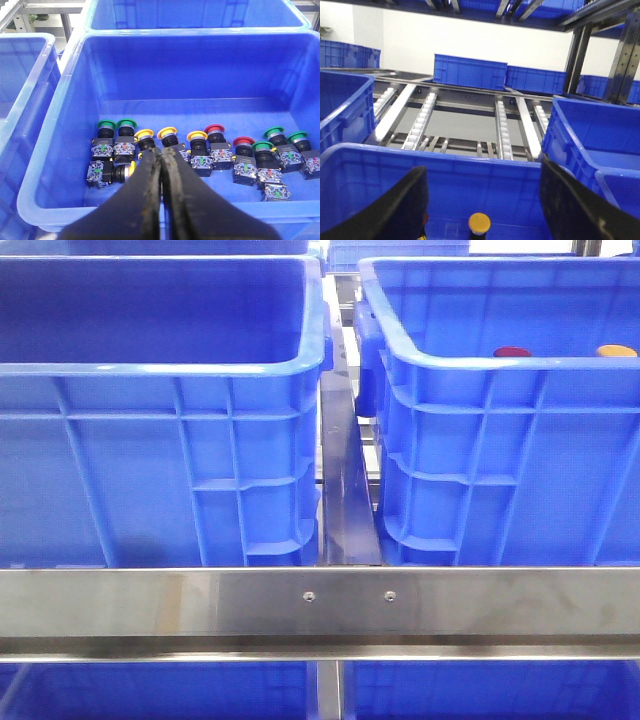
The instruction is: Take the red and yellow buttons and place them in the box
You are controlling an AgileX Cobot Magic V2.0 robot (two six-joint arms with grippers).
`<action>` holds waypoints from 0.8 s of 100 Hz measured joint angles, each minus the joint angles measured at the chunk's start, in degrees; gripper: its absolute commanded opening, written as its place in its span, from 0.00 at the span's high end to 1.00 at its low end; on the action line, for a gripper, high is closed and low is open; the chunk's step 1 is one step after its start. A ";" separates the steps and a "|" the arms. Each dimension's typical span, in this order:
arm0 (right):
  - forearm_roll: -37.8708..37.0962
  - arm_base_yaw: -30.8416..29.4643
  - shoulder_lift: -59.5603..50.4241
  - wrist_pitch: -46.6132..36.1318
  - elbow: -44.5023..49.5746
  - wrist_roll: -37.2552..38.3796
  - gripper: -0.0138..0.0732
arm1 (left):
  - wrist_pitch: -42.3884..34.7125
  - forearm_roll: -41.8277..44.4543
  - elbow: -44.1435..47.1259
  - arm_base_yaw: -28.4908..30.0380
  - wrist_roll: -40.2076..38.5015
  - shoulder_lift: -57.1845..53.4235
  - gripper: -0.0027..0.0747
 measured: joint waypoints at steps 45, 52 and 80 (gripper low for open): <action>0.00 0.00 -17.80 2.53 17.04 0.00 0.59 | 0.00 0.00 0.00 0.00 0.00 0.00 0.99; 0.00 0.00 -18.02 2.75 17.44 0.00 0.70 | 0.00 0.00 0.00 0.00 0.00 0.00 0.99; 0.00 0.00 -18.02 2.89 17.57 0.00 0.92 | 0.00 0.00 0.00 0.00 0.00 0.00 0.99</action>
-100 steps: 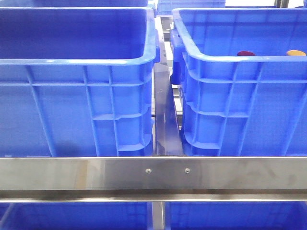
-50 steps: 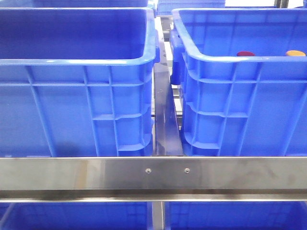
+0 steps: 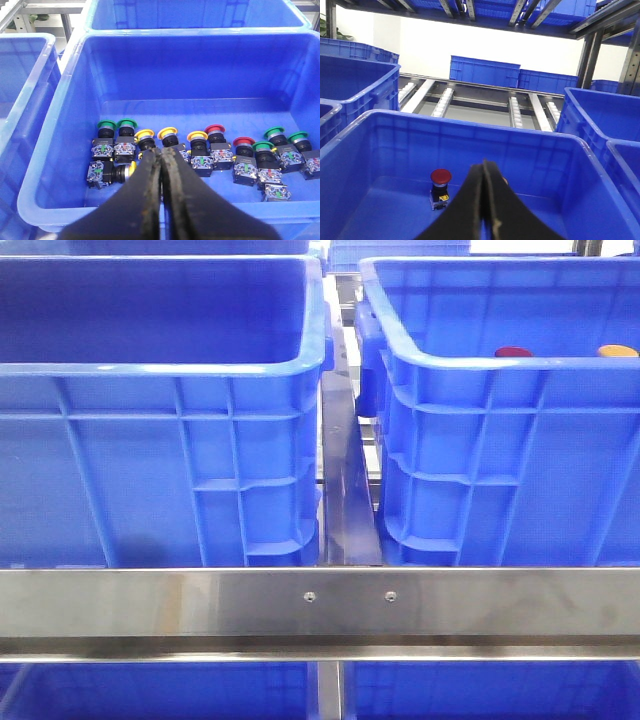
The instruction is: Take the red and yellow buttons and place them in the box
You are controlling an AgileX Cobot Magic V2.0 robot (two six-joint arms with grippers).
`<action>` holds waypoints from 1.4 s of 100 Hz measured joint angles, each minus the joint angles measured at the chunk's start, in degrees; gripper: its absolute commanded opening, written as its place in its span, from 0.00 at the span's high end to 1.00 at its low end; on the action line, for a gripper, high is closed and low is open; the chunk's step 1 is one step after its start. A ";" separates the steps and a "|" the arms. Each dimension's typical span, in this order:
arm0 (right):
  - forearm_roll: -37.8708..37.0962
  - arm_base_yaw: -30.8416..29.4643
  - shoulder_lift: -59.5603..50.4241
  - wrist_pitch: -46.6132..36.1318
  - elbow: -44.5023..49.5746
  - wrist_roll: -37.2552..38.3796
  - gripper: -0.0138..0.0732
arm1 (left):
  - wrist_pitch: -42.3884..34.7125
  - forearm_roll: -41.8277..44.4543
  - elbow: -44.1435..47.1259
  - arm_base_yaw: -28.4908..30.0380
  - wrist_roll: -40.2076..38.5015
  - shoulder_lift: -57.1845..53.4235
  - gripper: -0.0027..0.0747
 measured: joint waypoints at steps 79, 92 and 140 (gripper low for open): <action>0.00 0.00 0.00 0.27 0.00 0.00 0.92 | -0.02 0.00 0.00 0.00 0.00 0.00 0.99; 0.00 0.00 0.00 0.27 0.00 0.00 0.92 | -0.02 0.00 0.00 0.00 0.00 0.00 0.99; 0.00 0.00 0.00 0.27 0.00 0.00 0.92 | -9.62 1.46 7.31 0.00 0.00 -5.64 0.99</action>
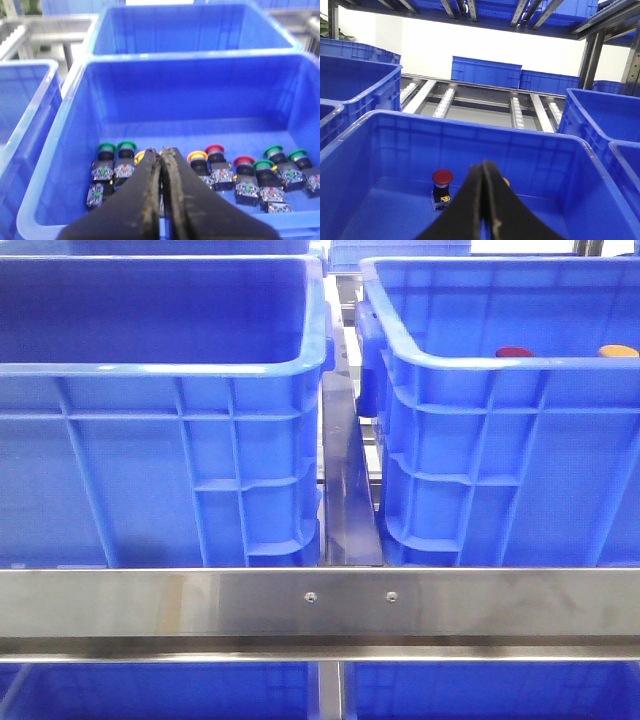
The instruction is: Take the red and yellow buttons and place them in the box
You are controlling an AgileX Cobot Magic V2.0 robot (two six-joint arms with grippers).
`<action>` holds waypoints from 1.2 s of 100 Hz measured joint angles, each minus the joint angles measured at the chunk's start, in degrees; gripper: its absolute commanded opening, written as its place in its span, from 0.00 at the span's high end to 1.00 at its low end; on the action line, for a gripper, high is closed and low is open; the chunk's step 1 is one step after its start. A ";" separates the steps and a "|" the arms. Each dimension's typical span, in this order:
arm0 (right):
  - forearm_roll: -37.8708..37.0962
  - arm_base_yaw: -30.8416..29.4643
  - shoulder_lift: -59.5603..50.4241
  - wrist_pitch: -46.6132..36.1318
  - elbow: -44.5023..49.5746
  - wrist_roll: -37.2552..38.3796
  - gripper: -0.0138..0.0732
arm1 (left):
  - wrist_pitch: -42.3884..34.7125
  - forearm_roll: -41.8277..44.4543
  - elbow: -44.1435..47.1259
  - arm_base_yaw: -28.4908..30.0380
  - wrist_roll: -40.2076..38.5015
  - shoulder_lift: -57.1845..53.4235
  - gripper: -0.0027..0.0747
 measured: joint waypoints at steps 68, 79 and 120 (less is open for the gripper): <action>0.00 0.00 0.00 0.04 0.00 0.00 0.92 | -19.41 0.58 28.83 6.68 0.00 -19.26 0.99; 0.00 0.00 0.00 0.04 0.00 0.00 0.92 | -21.57 0.58 28.95 6.68 0.00 -20.88 0.99; 0.00 0.00 0.00 0.13 0.00 0.00 0.92 | -21.75 0.58 28.95 6.68 0.00 -24.04 0.99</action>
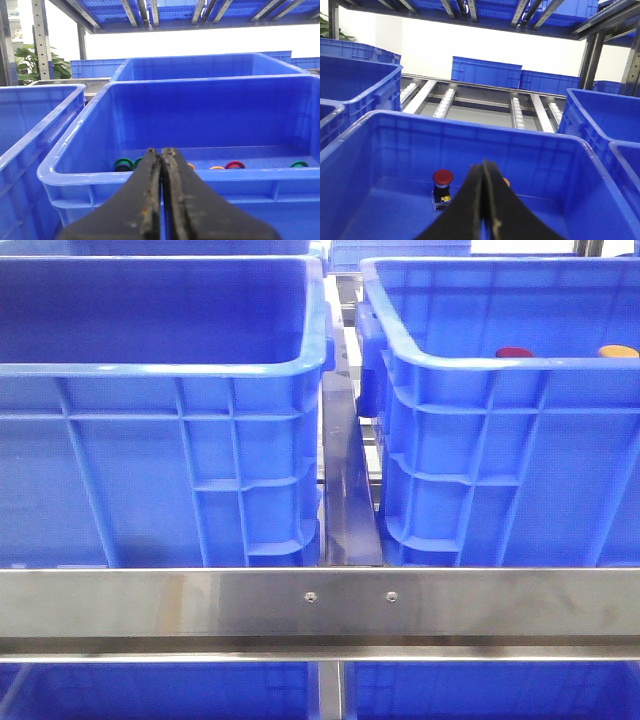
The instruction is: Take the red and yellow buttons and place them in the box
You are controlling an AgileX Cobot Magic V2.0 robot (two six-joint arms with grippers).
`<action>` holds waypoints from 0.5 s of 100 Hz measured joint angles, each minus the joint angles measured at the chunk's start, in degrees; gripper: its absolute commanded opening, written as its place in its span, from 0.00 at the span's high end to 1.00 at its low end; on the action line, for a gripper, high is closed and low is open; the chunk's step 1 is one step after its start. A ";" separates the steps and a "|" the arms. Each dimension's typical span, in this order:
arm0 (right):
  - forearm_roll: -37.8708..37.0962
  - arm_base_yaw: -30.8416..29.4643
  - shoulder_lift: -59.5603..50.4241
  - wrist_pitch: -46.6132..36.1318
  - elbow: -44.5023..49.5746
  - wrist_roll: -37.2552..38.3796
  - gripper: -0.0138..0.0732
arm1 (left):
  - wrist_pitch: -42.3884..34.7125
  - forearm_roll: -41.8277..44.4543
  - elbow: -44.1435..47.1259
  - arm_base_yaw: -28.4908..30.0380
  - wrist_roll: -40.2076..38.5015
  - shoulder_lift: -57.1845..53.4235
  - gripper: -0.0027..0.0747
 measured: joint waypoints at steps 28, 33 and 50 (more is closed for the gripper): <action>0.00 0.00 0.00 0.00 0.00 0.00 0.92 | 2.35 0.00 0.00 0.00 0.00 0.00 0.99; 0.00 0.00 0.00 0.00 0.00 0.00 0.92 | 2.45 0.00 0.00 0.00 0.00 0.00 0.99; 0.00 0.00 0.00 0.00 0.00 0.00 0.92 | 2.49 0.00 0.00 0.00 0.00 0.00 0.99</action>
